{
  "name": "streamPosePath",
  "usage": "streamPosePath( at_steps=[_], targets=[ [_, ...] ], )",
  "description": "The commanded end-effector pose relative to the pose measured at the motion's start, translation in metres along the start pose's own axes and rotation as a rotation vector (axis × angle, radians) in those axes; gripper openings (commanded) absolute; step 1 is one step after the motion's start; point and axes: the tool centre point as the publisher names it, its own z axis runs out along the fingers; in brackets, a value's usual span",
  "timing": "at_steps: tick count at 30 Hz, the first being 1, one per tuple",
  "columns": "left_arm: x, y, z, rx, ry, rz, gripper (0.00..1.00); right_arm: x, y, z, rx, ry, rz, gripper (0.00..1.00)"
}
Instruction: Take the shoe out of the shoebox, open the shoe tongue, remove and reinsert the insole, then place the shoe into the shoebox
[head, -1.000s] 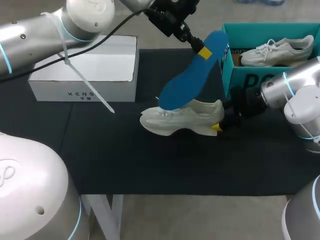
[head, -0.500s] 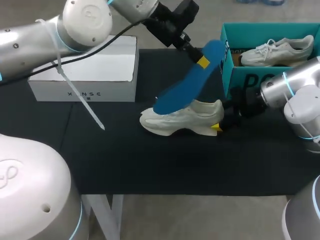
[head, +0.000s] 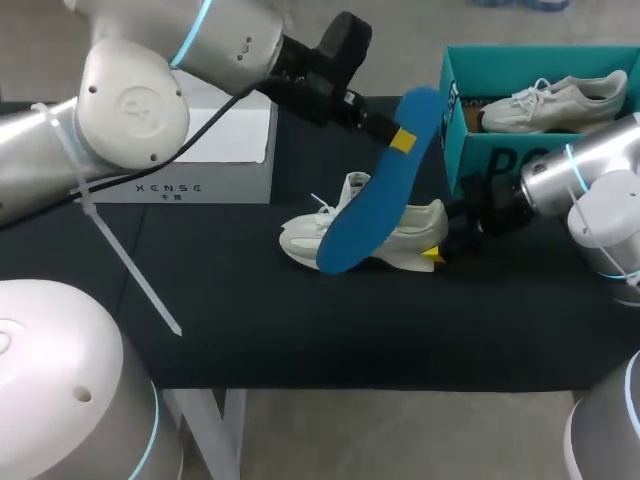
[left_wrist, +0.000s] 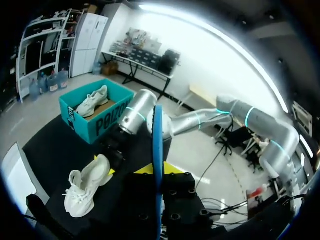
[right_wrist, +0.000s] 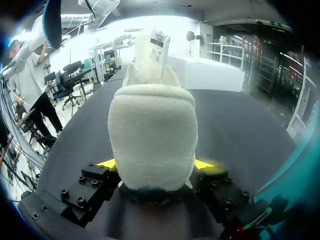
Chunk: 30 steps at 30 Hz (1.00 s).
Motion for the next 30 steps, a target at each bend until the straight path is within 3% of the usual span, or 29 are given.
streamPosePath(
  at_steps=[1,7,8,14,23,26,30],
  targets=[
    [-0.001,0.004,0.001,0.023,0.002,0.001,0.00,-0.002,-0.003,0.003,0.000,0.000,0.000,0.00],
    [0.005,0.004,0.002,0.034,0.041,-0.017,0.00,-0.002,-0.003,0.003,0.000,0.000,0.000,0.00],
    [0.010,0.004,0.003,0.082,0.075,-0.024,0.00,-0.002,-0.003,0.003,0.000,0.000,0.000,0.00],
    [0.035,-0.002,-0.004,0.181,0.291,-0.151,0.00,-0.002,-0.003,0.003,0.000,0.000,0.000,0.00],
    [0.049,-0.018,-0.030,0.373,0.354,-0.154,0.00,-0.002,-0.003,0.003,0.000,0.000,0.000,0.00],
    [0.054,-0.028,-0.039,0.396,0.411,-0.153,0.00,-0.002,-0.003,0.003,0.000,0.000,0.000,0.00],
    [0.069,-0.035,-0.050,0.346,0.426,-0.097,0.00,-0.002,-0.003,0.003,0.000,0.000,0.000,0.00]
  ],
)
